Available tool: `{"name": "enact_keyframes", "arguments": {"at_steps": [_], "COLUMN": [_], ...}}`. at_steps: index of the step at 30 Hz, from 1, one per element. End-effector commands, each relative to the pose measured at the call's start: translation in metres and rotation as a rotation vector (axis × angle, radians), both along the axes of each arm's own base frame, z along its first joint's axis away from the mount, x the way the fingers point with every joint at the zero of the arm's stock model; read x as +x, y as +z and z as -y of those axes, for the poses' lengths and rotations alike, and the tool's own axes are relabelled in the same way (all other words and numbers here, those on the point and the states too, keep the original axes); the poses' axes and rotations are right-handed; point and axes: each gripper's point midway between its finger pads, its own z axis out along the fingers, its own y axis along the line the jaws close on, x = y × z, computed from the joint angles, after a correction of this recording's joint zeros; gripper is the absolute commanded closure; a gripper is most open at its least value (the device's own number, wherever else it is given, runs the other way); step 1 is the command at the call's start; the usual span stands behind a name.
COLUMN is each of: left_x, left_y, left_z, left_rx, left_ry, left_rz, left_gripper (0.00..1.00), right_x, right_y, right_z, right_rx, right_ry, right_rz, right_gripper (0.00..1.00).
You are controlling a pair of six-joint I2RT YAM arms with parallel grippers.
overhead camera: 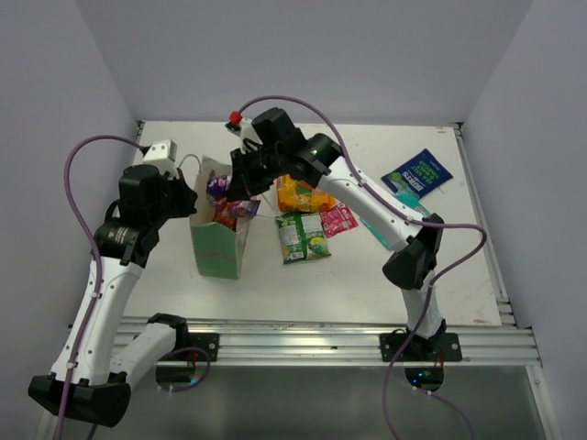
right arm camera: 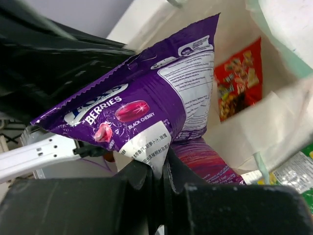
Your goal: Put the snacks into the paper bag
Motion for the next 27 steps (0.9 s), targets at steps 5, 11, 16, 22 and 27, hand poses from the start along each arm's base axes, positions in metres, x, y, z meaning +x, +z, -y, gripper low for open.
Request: {"name": "enact_keyframes", "arguments": {"at_steps": [5,11,16,22,27], "left_x": [-0.009,-0.011,-0.01,-0.009,-0.007], "left_y": [0.011,0.011,0.01,-0.001,-0.005], "left_z": [0.002,0.002,0.002,0.007,0.002], "left_rx": [-0.005,-0.005,-0.004,-0.022,-0.005], "left_ry": [-0.022,-0.026,-0.028,-0.045,-0.022], "left_rz": [0.05,0.05,0.049,0.034,0.031], "left_gripper": [1.0,1.0,1.0,1.0,1.0], "right_x": [-0.009,0.003,0.042,0.15,0.182], "right_y": [0.002,0.071,0.094,-0.012,-0.11], "right_z": [-0.023,0.001,0.079,0.272,0.36], "right_rx": [0.013,0.09,-0.053,-0.357,-0.585], "right_ry": [0.047,-0.07,-0.331,-0.791,-0.963], "right_rz": [0.021,0.201,0.373,0.236,0.094], "right_gripper": [0.29,0.14,0.06,0.04,0.03]}}
